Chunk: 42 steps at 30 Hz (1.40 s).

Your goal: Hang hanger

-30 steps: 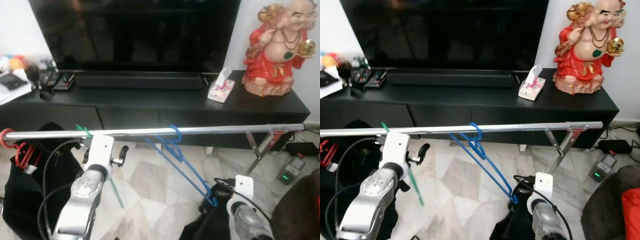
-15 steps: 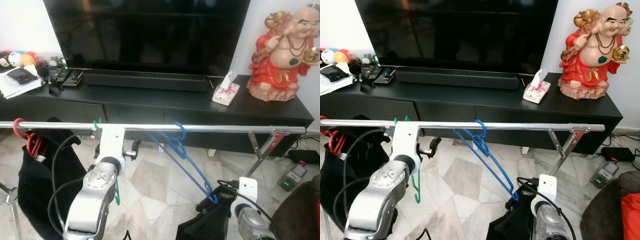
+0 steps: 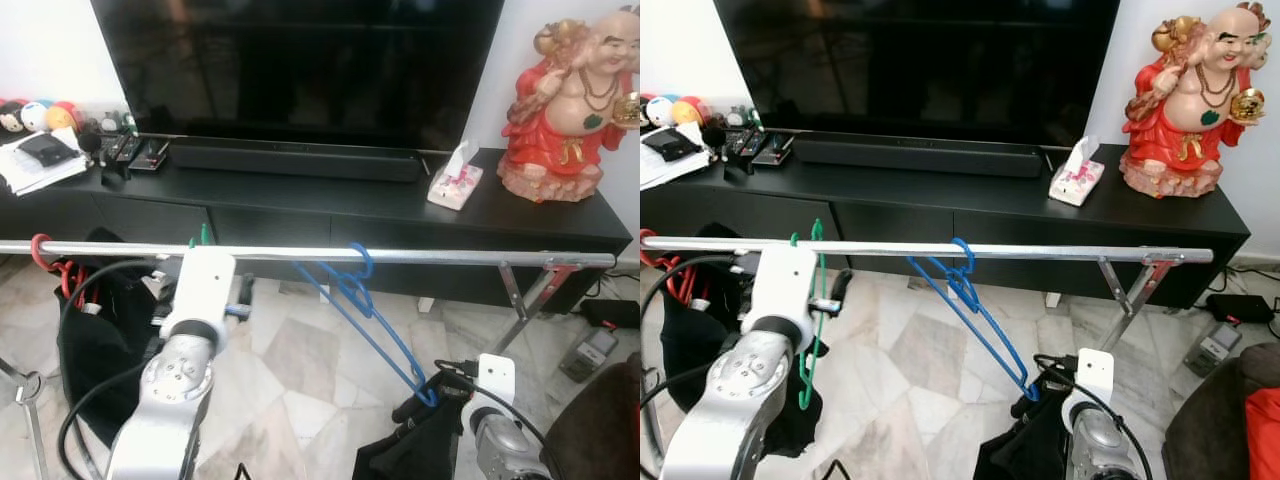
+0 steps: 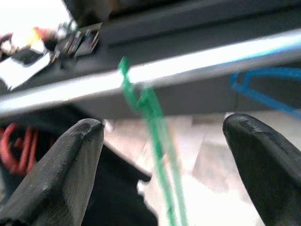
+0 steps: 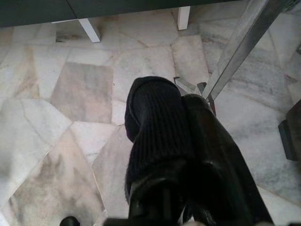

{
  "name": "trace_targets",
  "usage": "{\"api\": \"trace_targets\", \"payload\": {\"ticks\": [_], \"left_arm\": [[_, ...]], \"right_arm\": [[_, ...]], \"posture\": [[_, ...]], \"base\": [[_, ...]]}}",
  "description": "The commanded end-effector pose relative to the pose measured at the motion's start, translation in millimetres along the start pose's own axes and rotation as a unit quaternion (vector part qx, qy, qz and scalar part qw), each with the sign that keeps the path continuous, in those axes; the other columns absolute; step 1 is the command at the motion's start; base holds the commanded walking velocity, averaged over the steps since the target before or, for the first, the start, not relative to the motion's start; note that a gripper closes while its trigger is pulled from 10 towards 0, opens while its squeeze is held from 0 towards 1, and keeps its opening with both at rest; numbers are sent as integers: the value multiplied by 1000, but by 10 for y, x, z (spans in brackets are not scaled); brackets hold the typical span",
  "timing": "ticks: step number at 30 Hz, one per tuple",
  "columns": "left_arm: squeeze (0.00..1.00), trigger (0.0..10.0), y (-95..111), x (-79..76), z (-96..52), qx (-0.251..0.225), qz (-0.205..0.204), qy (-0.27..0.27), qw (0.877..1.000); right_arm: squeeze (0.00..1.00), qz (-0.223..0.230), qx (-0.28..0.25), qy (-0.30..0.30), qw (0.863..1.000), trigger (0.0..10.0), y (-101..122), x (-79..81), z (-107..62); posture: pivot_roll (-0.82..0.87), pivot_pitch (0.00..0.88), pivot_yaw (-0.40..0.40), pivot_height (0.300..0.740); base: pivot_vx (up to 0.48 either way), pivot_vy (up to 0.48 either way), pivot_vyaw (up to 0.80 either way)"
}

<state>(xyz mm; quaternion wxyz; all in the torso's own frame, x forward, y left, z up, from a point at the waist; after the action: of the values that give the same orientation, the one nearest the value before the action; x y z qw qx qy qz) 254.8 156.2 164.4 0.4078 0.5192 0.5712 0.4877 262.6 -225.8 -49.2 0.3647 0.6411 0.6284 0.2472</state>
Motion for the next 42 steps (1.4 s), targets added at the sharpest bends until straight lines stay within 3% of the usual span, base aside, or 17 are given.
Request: {"api": "trace_targets", "payload": {"ticks": [1, 7, 12, 21, 26, 34, 35, 36, 37, 42], "left_arm": [[0, 10000, 32, 43, -35, 1, -3, 17, 1000], [0, 10000, -84, 101, 68, 55, -48, 29, 997], [0, 10000, -114, 111, 129, 61, -51, 25, 997], [0, 10000, -186, 319, 403, 69, -97, 28, 993], [0, 10000, -281, 373, 521, 84, -82, 4, 993], [0, 10000, -384, 326, 681, 90, -77, -45, 992], [0, 5255, -397, 328, 716, 88, -68, -51, 992], [0, 5255, -399, 331, 728, 87, -65, -52, 993], [0, 0, -392, 335, 741, 84, -63, -52, 993], [0, 0, -332, 355, 799, 70, -54, -56, 994]], "right_arm": [[0, -4, -10, -1, 1000, 10000, 69, -16, 15], [0, -6, -10, 2, 1000, 10000, 74, -6, 16], [0, -6, -11, 2, 1000, 10000, 75, -6, 17], [0, -7, -11, 4, 1000, 10000, 80, -3, 18], [0, -8, -11, 5, 1000, 10000, 84, -1, 19], [0, -11, -12, 6, 1000, 10000, 92, -7, 21], [0, -12, -12, 6, 1000, 10000, 95, -9, 22], [0, -12, -12, 6, 1000, 10000, 95, -10, 22], [0, -12, -13, 6, 1000, 10000, 97, -11, 22], [0, -14, -14, 5, 1000, 10000, 100, -21, 22]], "posture": [[4, 0, -3, 740], [8, 0, -4, 740], [7, 0, -6, 740], [1, 0, -13, 740], [1, 0, -16, 740], [-8, 0, -21, 740], [-8, 0, -21, 740], [-8, 0, -21, 740], [-13, 0, -21, 740], [-13, 0, -24, 740]], "base": [[0, 0, 0], [0, 0, 0], [0, 0, 0], [0, 0, 0], [0, 0, 0], [0, 0, 0], [0, 0, 0], [0, 0, 0], [0, 0, 0], [0, 0, 0]]}}
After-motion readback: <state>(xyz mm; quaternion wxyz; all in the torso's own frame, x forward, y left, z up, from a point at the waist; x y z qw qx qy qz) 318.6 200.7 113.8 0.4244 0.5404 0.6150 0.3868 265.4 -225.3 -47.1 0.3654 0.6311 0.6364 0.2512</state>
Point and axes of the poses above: a point about 5 cm out from each wrist's last joint towards the gripper, its own z axis pointing out of the wrist towards the gripper, its own y axis along the axis of the wrist's last joint, x = y × z, the point moved 2 cm from there along z, pointing out of the wrist towards the gripper, and after that the axes turned 13 degrees about -z, right-handed, at the moved point
